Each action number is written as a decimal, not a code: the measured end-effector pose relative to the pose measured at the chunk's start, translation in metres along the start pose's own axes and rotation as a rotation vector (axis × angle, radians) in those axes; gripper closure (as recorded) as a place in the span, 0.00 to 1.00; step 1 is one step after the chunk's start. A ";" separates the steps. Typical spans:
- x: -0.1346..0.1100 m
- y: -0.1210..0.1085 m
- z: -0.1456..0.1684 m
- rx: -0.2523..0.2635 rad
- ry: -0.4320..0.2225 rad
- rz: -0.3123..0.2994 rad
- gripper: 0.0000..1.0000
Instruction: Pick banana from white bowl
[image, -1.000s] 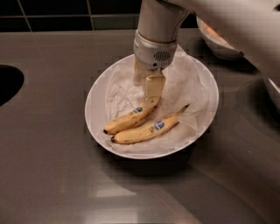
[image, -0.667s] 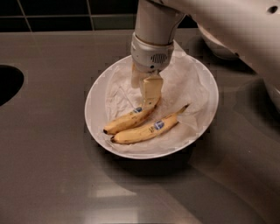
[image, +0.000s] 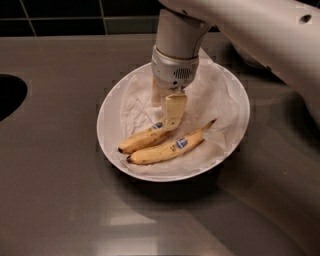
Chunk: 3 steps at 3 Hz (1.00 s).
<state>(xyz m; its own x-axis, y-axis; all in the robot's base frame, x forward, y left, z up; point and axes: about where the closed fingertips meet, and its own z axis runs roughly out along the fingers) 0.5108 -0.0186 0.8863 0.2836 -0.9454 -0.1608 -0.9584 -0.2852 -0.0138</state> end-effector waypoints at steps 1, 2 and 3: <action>0.003 0.000 0.006 -0.010 -0.002 -0.002 0.43; 0.006 0.001 0.014 -0.024 -0.003 -0.004 0.43; 0.012 0.003 0.021 -0.037 -0.003 0.001 0.43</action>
Offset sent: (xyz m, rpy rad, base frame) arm -0.0096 -0.0154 -0.0249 -0.0376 0.0828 0.0191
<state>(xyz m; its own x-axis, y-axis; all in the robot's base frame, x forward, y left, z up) 0.5103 -0.0272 0.8634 0.2828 -0.9451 -0.1637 -0.9567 -0.2902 0.0229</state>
